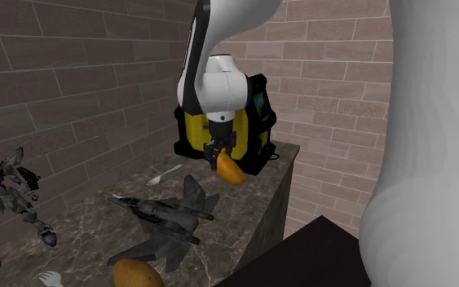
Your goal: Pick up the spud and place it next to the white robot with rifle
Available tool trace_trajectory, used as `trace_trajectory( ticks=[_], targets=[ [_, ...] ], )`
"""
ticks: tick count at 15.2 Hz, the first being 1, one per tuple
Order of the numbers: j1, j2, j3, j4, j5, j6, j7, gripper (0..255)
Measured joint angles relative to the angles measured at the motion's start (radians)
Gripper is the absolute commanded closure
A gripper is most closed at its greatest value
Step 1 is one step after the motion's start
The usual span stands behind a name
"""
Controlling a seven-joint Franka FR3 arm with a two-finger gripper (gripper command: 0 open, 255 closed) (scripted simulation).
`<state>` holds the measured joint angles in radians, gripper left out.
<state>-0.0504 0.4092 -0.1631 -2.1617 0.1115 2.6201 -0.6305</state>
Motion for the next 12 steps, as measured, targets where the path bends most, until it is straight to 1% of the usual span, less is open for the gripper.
trace_trajectory(
  ticks=[12],
  targets=[
    [0.017,-0.129,-0.024,0.008,-0.041,-0.135,0.027,255]
  ],
)
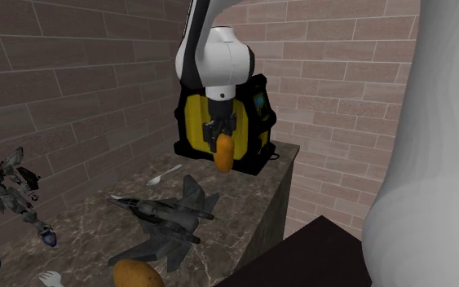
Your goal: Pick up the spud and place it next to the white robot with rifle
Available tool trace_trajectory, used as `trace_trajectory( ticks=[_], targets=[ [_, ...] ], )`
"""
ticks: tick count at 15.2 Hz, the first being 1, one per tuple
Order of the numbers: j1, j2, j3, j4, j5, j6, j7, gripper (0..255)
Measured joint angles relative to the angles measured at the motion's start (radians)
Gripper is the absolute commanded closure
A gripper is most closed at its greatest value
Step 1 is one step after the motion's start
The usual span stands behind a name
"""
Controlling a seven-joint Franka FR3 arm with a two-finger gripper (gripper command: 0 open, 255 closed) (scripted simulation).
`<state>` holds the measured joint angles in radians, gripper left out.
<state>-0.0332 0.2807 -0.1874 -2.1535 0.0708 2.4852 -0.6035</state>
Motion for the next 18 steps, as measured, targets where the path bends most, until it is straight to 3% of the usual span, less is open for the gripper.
trace_trajectory(
  ticks=[18],
  targets=[
    [0.013,-0.155,-0.014,0.065,-0.048,-0.216,0.033,255]
  ],
)
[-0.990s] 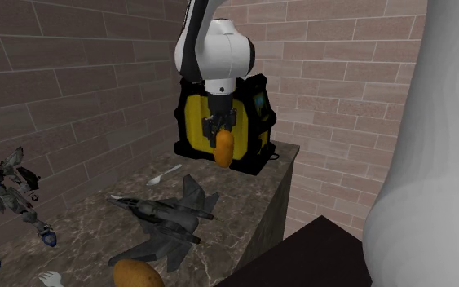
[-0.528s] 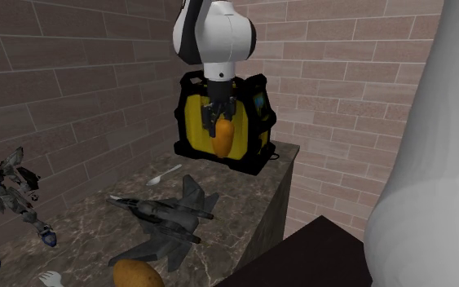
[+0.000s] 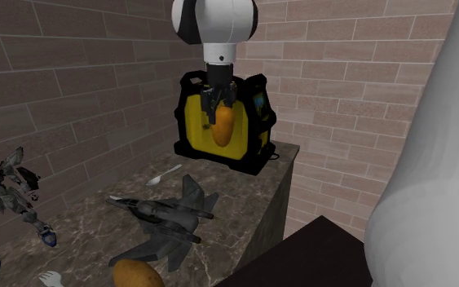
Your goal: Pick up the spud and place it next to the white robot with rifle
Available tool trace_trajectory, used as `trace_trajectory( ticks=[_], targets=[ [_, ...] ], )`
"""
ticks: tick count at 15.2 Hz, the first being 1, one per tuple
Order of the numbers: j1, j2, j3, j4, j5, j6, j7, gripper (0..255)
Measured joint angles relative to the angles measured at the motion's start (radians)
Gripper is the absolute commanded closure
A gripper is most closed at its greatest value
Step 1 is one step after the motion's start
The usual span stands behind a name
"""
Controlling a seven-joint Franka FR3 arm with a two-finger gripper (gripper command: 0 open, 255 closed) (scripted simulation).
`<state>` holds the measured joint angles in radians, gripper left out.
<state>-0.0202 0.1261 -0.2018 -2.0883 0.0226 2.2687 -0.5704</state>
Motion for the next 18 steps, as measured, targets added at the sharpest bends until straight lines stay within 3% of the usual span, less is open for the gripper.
trace_trajectory(
  ticks=[18],
  targets=[
    [0.005,-0.095,-0.001,0.135,-0.025,-0.229,0.017,255]
  ],
)
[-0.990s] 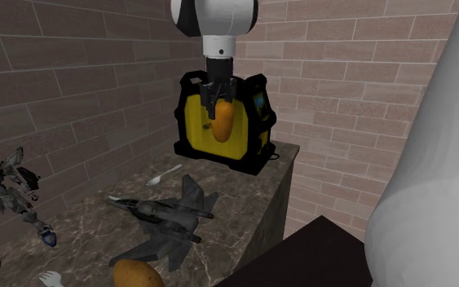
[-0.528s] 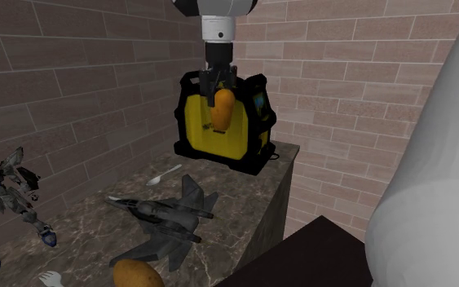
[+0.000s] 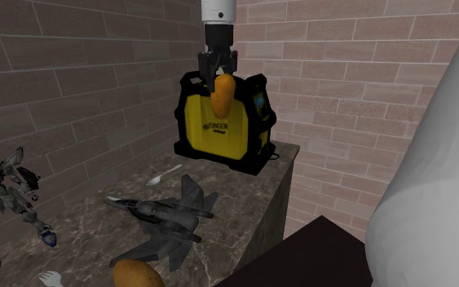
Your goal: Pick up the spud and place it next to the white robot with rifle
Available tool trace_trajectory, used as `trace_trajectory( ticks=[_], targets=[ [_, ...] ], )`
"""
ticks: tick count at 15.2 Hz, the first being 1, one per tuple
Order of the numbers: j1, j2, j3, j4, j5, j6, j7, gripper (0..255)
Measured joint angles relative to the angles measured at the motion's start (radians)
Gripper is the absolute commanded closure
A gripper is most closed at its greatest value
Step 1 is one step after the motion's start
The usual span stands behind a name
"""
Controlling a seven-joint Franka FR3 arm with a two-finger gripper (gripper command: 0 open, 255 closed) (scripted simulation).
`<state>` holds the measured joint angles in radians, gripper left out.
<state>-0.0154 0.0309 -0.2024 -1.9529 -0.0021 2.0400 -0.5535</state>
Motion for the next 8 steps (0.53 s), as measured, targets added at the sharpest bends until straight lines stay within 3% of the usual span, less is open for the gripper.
trace_trajectory(
  ticks=[3,8],
  targets=[
    [0.005,-0.009,0.005,0.02,-0.003,-0.029,0.01,255],
    [0.061,-0.03,0.059,-0.009,-0.014,-0.022,0.125,255]
  ],
)
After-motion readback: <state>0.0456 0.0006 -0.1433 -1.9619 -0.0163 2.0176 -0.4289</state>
